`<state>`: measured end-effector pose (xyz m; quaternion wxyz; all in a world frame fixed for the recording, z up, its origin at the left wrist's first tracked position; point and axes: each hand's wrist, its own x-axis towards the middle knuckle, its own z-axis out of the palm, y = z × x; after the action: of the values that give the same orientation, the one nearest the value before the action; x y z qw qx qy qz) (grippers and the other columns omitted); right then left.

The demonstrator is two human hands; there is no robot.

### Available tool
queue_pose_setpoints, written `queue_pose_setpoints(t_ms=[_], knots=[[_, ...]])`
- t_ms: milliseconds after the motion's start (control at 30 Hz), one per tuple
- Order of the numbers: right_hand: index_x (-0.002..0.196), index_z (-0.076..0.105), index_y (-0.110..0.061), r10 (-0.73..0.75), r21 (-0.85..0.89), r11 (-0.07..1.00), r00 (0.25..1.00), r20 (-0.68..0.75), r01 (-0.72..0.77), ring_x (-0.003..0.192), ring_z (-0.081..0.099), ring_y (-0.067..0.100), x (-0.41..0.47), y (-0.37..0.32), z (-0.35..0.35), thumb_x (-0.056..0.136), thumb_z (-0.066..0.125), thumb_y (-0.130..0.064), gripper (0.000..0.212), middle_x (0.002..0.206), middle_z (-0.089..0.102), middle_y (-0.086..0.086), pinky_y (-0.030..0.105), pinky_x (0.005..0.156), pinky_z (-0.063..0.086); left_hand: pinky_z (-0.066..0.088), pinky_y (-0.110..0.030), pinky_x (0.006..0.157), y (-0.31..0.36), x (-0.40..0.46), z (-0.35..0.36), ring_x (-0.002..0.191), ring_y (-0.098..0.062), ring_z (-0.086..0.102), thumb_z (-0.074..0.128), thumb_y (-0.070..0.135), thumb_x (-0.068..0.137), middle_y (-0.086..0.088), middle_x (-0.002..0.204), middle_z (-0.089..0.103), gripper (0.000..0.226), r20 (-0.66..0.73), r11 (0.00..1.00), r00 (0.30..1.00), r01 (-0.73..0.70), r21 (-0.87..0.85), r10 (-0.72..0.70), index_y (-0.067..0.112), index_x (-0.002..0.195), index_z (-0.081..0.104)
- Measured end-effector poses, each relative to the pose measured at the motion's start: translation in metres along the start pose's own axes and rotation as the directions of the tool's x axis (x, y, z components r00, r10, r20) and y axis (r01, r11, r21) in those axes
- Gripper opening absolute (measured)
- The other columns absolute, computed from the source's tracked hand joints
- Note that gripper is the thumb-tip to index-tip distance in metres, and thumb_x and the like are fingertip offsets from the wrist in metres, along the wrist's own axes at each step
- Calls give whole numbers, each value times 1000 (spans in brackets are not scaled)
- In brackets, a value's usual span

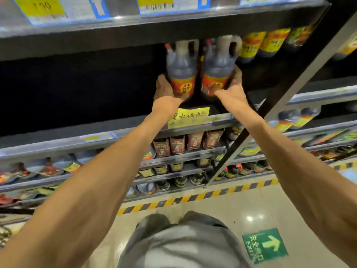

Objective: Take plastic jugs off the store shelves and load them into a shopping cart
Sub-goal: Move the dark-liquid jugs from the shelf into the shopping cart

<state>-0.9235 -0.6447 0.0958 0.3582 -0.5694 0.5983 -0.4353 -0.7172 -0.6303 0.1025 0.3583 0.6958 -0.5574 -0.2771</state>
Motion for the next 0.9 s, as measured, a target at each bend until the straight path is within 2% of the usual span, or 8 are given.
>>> queue_pose_setpoints(t_ms=[67,133,200,267,467,567,667,900], knots=[[148,26,-36,13,-37,999,1000,-1,-13,127,53,17,0,2,5,64,88,-44,104,138,49,3,30,107,48,45,-31,100,-4,-3,5,125,-27,55,87,28,78,-11,141,50,85,-29,1000,999,-22,-4,22,7,142,35],[140,28,-45,18,-31,999,1000,-14,-18,125,57,20,5,5,10,57,92,-53,105,135,53,2,40,105,52,47,-33,99,-5,-6,9,121,-26,57,86,30,79,-10,137,53,81,-69,999,996,-49,18,50,7,139,37],[137,31,-43,13,-23,1000,1000,-20,-13,120,62,23,21,24,14,53,93,-55,105,133,58,4,47,101,55,50,-39,101,-3,-7,14,120,-27,59,86,31,79,-10,134,55,78,-85,998,995,-51,42,54,7,136,39],[133,39,-35,-12,-26,1000,999,-43,11,118,63,20,27,28,15,56,93,-51,96,130,61,2,47,100,56,50,-39,100,0,-5,16,119,-28,59,86,30,79,-10,132,56,74,-78,997,996,-47,61,52,7,133,40],[143,43,-12,-66,-28,998,996,-57,64,120,63,19,17,3,11,71,92,-30,90,133,63,7,32,102,52,48,-43,105,2,-2,20,125,-30,57,84,28,81,-11,136,55,73,-46,996,998,-41,77,45,8,136,39],[147,41,-13,-84,-21,996,995,-51,83,118,61,16,18,9,11,75,90,-29,88,134,64,6,17,94,48,47,-44,108,2,-1,20,129,-29,55,83,26,82,-10,139,54,74,-41,997,998,-35,75,39,10,138,38],[148,39,-11,-111,-12,994,993,-36,110,106,60,4,16,13,10,80,88,-23,84,128,62,0,-3,80,42,47,-45,109,1,-1,20,130,-30,55,83,27,82,-10,140,54,74,-33,996,999,-35,76,37,10,138,38],[147,40,-14,-131,-19,991,991,-35,130,94,58,-11,14,17,8,82,86,-24,80,116,60,-11,-2,78,42,47,-45,108,3,0,18,129,-30,55,83,29,82,-10,139,54,73,-21,993,999,-41,111,44,10,136,39]])
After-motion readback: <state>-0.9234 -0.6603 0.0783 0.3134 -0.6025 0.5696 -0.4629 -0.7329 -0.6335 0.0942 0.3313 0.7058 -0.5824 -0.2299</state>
